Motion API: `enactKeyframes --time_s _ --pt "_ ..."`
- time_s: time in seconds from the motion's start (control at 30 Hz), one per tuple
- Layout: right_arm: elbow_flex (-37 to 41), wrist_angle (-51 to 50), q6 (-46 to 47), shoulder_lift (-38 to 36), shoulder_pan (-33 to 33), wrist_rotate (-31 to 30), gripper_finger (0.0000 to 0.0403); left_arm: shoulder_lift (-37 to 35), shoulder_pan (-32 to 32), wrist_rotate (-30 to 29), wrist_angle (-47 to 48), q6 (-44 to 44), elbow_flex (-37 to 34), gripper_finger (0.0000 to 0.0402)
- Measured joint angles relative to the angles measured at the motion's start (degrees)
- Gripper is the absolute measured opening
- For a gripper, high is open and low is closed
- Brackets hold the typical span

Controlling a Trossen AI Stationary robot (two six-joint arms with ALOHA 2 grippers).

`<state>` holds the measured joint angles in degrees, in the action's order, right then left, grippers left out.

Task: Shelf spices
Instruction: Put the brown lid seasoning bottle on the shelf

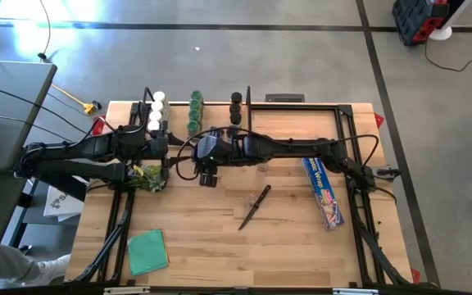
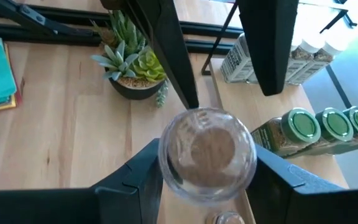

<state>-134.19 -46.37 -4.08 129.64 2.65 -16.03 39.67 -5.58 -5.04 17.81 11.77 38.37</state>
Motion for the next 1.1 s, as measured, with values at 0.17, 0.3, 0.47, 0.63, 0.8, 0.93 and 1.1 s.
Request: enactKeyframes --time_s 0.17,0.3,0.47,0.63,0.8,0.93,1.1 --pt "0.08 -1.02 0.13 0.00 -0.04 -0.05 0.0168 3.44 0.00 1.27 -3.36 0.76 0.04 0.0183" --pt "0.15 -1.21 0.16 0.09 -0.02 0.00 0.0168 5.23 0.04 1.40 -5.10 1.22 0.08 0.0183" --pt "0.15 -1.23 0.59 0.09 -0.02 0.06 0.0168 5.19 0.04 1.56 -5.65 1.38 0.11 0.0183" --pt "0.02 -2.73 0.21 0.09 -0.85 0.86 0.0168 2.29 0.04 -1.05 3.09 0.70 1.89 0.0183" --pt "-0.07 -5.48 -2.84 0.05 -5.49 5.11 0.0168 -3.54 -0.02 -5.99 10.86 -4.06 4.25 0.0183" --pt "-0.07 -5.74 -8.10 0.04 -10.02 8.64 0.0168 -6.37 -0.02 -7.80 11.60 -5.13 3.45 0.0183" --pt "-0.07 -6.06 -13.78 0.62 -14.60 13.91 0.0168 -6.71 -0.01 -10.95 10.93 -4.15 2.45 0.0183"
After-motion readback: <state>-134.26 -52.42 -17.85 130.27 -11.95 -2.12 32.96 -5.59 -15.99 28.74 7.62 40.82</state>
